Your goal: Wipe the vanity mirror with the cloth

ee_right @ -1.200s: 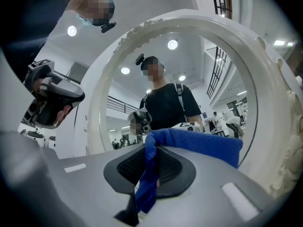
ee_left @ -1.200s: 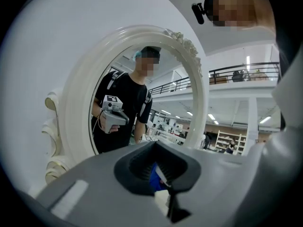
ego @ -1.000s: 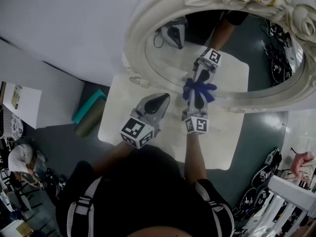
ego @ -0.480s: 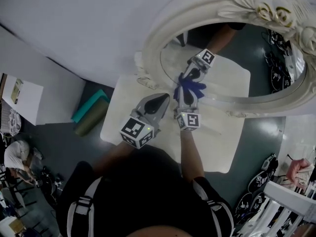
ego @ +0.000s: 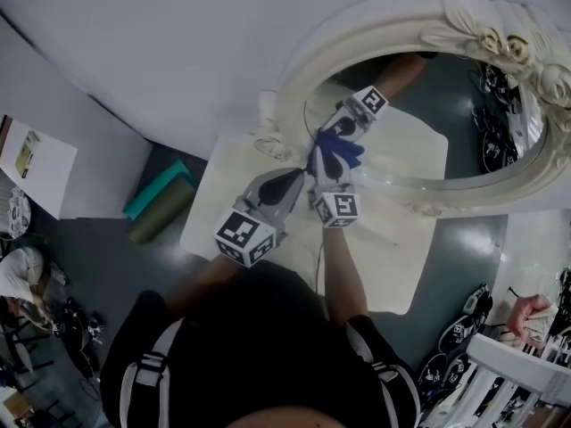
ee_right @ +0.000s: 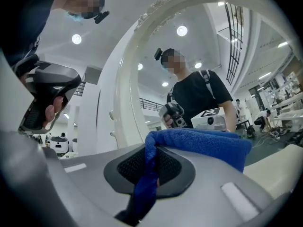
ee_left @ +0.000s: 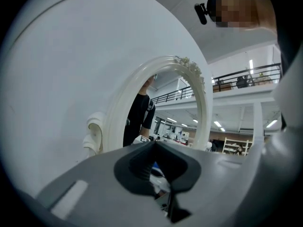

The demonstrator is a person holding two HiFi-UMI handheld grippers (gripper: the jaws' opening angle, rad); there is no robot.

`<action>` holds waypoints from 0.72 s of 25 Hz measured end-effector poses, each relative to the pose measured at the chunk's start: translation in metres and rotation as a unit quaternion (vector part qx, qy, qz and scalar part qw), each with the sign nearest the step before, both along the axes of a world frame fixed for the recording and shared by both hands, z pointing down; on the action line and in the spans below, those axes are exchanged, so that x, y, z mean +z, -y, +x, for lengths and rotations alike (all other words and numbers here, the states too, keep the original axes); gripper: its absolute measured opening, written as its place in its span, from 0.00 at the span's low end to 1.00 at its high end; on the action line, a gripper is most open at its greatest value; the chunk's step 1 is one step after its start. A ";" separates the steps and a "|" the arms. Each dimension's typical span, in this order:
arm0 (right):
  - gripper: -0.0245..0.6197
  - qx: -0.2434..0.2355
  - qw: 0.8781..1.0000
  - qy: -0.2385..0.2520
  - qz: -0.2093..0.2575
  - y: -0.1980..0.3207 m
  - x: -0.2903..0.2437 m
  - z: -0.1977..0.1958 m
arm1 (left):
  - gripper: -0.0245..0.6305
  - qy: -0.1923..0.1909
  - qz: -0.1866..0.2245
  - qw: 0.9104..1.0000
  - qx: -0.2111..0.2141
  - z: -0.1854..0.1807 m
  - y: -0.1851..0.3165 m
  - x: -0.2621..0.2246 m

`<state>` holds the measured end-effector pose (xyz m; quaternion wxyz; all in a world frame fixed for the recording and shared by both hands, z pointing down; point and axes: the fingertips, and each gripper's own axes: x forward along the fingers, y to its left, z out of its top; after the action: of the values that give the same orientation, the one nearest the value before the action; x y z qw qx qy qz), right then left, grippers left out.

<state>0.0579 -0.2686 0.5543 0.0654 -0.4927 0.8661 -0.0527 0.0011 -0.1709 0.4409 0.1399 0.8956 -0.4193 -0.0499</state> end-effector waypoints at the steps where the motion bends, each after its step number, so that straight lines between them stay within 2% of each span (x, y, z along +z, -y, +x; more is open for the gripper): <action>1: 0.09 -0.008 1.000 -0.004 0.003 0.001 -0.004 -0.006 | 0.05 -0.001 0.001 1.000 -0.001 -0.002 -0.001 -0.001; 13: 0.10 -0.075 0.997 -0.019 0.015 0.003 -0.041 -0.039 | 0.05 -0.015 0.016 1.000 0.004 -0.011 -0.015 -0.014; 18: 0.10 -0.073 0.997 0.002 0.026 -0.004 -0.056 -0.030 | 0.05 -0.015 0.021 1.000 0.014 -0.007 -0.021 -0.018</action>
<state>0.0276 -0.2649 0.4981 0.0759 -0.4263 0.9006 -0.0364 -0.0058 -0.1496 0.4228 0.1283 0.9032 -0.4036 -0.0703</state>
